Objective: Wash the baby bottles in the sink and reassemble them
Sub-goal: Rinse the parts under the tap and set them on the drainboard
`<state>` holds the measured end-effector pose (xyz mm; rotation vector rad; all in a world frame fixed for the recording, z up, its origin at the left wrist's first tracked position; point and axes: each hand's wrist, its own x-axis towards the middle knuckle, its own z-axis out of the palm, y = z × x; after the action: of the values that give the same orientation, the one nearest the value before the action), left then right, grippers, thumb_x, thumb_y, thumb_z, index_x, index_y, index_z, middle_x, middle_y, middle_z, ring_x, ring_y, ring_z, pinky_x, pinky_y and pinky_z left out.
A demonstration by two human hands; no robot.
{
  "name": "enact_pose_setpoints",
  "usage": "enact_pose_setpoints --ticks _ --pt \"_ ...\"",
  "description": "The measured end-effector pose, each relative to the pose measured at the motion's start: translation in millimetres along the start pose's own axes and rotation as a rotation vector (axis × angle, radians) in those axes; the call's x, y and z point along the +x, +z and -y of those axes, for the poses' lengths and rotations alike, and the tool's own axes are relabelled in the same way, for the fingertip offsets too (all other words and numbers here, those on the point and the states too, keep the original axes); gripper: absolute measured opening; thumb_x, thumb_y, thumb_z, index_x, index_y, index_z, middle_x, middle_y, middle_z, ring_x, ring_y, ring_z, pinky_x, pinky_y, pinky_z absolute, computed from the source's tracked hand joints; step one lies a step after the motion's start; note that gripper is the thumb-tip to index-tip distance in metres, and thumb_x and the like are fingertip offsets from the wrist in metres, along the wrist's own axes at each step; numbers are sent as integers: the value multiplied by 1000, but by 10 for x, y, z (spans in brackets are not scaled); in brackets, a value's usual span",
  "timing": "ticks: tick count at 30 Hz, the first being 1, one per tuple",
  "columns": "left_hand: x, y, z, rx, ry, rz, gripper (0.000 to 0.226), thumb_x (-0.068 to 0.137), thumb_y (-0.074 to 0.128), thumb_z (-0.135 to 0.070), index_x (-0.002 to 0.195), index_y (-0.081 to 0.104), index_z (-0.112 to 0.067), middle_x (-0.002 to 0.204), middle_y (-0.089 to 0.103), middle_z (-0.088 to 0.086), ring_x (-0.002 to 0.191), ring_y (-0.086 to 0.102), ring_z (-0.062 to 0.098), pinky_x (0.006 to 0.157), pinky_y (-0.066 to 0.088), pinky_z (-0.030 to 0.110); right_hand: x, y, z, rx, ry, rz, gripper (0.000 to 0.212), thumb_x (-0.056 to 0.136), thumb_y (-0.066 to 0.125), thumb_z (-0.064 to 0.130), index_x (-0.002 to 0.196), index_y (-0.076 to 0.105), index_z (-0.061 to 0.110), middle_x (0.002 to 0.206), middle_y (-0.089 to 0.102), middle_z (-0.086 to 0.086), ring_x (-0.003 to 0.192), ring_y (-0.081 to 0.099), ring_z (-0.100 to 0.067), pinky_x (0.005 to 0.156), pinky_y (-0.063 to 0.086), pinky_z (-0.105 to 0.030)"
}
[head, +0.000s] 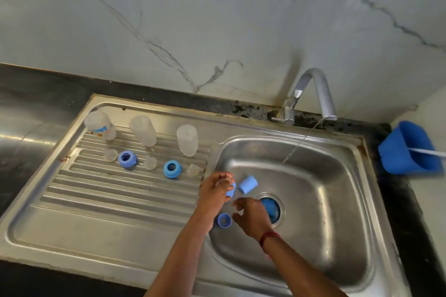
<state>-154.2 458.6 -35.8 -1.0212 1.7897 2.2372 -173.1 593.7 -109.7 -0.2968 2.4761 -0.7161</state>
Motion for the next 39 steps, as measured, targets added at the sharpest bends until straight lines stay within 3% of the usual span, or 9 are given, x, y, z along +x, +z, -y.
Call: enact_pose_setpoints --ticks 2,10,16,22,25,30,33,35,39 --pt "23 0 48 -18 -22 -9 25 71 65 -26 94 70 -18 101 73 6 92 67 18 66 52 27 72 111 -30 -51 -19 77 39 85 68 25 124 65 25 121 64 1 111 61 -17 92 47 -26" --pt "146 49 218 -46 -21 -84 14 98 54 -7 99 67 -13 102 73 10 91 69 17 71 53 28 270 479 -139 -317 -182 247 47 85 62 16 130 56 27 124 49 -8 110 55 -32 84 50 -39" --pt "189 129 310 -18 -8 -94 14 96 58 -11 96 70 -18 100 74 7 95 69 22 78 50 37 224 603 -200 -413 -295 125 34 95 47 10 129 53 10 123 52 -16 104 56 -36 78 49 -45" --pt "261 411 266 -59 29 16 10 86 67 -13 95 68 -13 95 73 11 89 69 20 72 51 36 355 25 -420 130 4 -19 30 83 65 23 112 64 21 103 63 -3 92 63 -22 77 45 -27" --pt "361 577 222 -3 46 58 11 84 65 -18 95 68 -17 99 73 6 90 70 18 70 53 29 473 -446 -634 503 131 -154 31 80 72 4 104 68 23 102 66 -2 81 62 -16 74 46 -17" --pt "621 902 181 149 98 85 21 91 57 -2 94 68 -19 91 69 -5 89 65 17 71 55 31 563 -1149 -791 949 165 -256 50 79 65 -17 116 65 17 104 68 -3 69 61 -8 60 50 -22" --pt "771 1072 120 318 187 149 37 87 62 2 112 64 -26 111 67 -10 101 66 11 93 56 36 579 -1402 -743 1064 146 -162 31 85 67 -5 106 67 18 90 68 1 67 59 -10 59 47 -26" --pt "842 1151 55 326 242 262 55 82 69 4 125 59 -29 126 63 -8 110 65 13 94 55 35 563 -1512 -688 1101 127 -58 9 88 70 15 97 69 15 82 65 -3 60 55 -13 54 42 -26" --pt "973 1266 -22 372 326 391 67 72 82 -2 132 60 -21 121 68 -2 111 65 12 95 55 35 587 -1607 -676 953 148 -2 36 91 61 47 85 72 13 66 62 -5 52 50 -13 50 33 -25"
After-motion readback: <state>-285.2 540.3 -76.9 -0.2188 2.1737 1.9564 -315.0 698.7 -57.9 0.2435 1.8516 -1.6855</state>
